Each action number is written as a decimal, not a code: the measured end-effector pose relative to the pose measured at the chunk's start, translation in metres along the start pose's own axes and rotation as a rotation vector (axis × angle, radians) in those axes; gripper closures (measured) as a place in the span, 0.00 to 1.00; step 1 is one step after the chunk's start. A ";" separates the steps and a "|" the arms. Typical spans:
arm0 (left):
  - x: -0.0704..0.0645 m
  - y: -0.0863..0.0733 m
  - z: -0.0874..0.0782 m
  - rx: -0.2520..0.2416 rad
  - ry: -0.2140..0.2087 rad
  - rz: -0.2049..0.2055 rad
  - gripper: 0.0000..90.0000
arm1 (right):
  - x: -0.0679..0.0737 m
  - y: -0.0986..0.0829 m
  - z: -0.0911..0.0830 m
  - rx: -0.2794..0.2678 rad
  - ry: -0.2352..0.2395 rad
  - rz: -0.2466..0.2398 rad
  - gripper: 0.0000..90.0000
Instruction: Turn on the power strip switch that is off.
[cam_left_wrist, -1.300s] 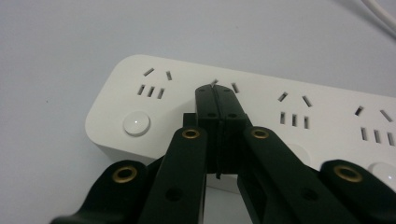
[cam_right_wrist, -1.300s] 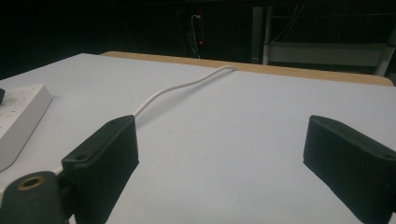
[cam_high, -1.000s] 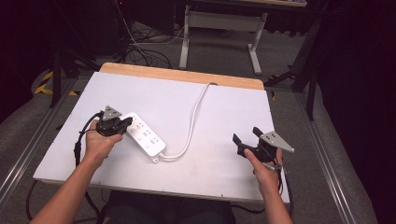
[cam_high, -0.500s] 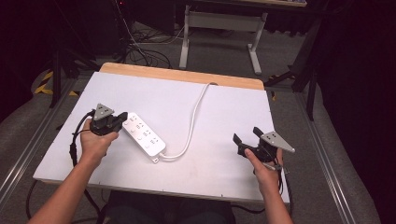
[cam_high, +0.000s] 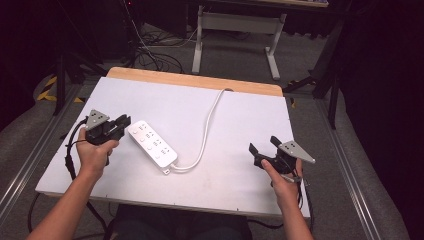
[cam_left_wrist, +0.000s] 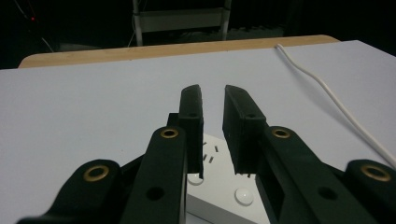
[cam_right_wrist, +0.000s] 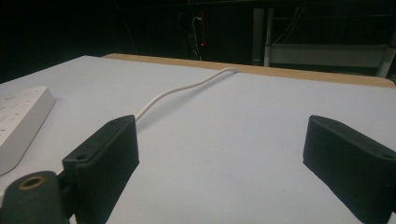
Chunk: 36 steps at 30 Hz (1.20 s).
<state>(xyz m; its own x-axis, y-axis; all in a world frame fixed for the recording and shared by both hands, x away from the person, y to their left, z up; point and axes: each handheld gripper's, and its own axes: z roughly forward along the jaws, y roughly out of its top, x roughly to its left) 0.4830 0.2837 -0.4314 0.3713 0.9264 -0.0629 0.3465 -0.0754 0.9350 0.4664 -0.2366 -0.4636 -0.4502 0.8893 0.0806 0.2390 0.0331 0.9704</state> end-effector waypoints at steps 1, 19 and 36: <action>0.000 0.000 0.000 0.000 -0.001 0.000 0.86 | 0.000 0.000 0.000 0.001 0.002 -0.004 0.12; 0.007 0.003 -0.015 -0.013 -0.007 -0.018 0.67 | 0.001 0.001 0.000 -0.004 0.005 -0.003 0.12; 0.009 0.003 -0.015 -0.018 -0.002 -0.007 0.50 | 0.001 0.001 -0.001 -0.006 0.006 -0.001 0.12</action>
<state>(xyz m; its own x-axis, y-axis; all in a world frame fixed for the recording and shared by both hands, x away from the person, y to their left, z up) 0.4745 0.2969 -0.4237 0.3704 0.9262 -0.0704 0.3340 -0.0621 0.9405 0.4656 -0.2361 -0.4623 -0.4553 0.8866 0.0808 0.2330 0.0311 0.9720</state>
